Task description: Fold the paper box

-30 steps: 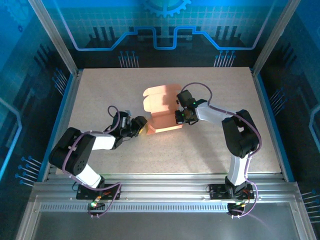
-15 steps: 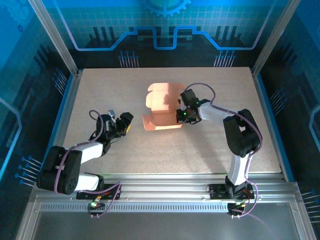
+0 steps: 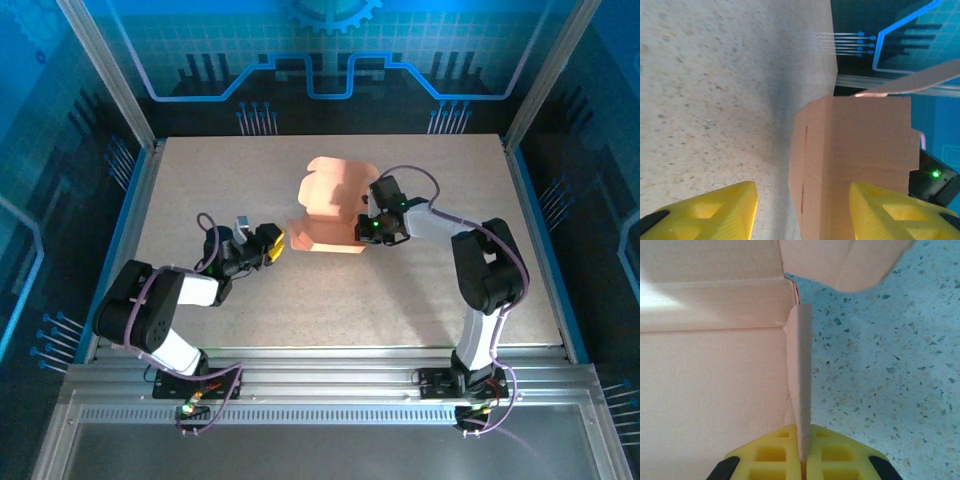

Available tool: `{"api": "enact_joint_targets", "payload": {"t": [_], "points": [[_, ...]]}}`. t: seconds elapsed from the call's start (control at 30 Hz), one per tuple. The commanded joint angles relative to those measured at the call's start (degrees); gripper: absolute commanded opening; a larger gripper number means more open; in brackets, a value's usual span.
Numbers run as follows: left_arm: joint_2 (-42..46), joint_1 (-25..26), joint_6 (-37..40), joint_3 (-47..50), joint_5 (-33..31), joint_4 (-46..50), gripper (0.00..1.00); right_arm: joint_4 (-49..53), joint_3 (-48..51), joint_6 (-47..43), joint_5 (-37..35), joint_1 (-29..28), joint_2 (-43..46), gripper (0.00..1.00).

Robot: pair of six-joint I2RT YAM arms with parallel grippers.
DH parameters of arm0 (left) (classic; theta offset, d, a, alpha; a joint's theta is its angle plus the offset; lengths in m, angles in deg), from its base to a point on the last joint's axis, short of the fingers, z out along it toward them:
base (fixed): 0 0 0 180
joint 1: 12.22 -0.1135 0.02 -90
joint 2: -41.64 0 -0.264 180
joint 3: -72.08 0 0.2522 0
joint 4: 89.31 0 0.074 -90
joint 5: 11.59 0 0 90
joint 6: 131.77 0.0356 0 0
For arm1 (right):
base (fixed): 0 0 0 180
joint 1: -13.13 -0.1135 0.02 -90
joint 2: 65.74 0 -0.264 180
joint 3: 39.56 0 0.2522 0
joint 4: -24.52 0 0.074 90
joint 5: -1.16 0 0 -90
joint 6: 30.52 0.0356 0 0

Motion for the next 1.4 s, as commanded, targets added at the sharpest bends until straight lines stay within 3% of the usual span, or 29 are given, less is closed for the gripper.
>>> {"api": "enact_joint_targets", "payload": {"t": [0.0,0.1,0.23,0.4,0.67,0.9,0.97,1.07,1.3,1.37], "points": [[-1.30,0.93,-2.52,-1.83,2.74,-7.06,0.51,0.12,0.22,0.24,0.76,-0.10,2.13,0.00],[0.21,1.55,-0.43,-3.05,3.00,-4.11,0.50,1.60,-0.34,-0.98,-1.86,-0.97,2.38,0.00],[3.17,2.90,5.94,-6.39,3.04,9.85,0.46,3.38,-1.38,-2.81,-6.45,-2.75,2.89,0.00],[4.01,4.16,9.56,-9.64,2.58,19.92,0.37,5.81,-2.85,-5.38,-13.27,-5.53,3.42,0.00],[2.81,6.29,12.17,-12.67,1.80,25.10,0.37,7.55,-4.64,-7.20,-16.44,-7.72,4.14,0.00],[3.38,8.02,19.03,-15.62,-3.61,37.67,0.36,7.67,-5.01,-7.51,-17.25,-8.45,6.21,0.00],[3.81,9.22,23.03,-17.14,-7.36,43.45,0.30,7.67,-5.06,-7.60,-17.25,-8.37,6.94,0.00],[3.62,9.35,23.32,-16.30,-8.35,42.37,0.22,7.22,-4.80,-7.42,-16.44,-8.07,7.80,0.00],[1.41,9.39,22.16,-15.93,-7.59,39.39,0.40,6.66,-4.20,-7.31,-15.30,-7.54,9.02,0.00],[1.24,9.42,22.05,-16.00,-7.59,39.25,0.40,6.62,-4.09,-7.26,-15.36,-7.53,9.14,0.00]]}}
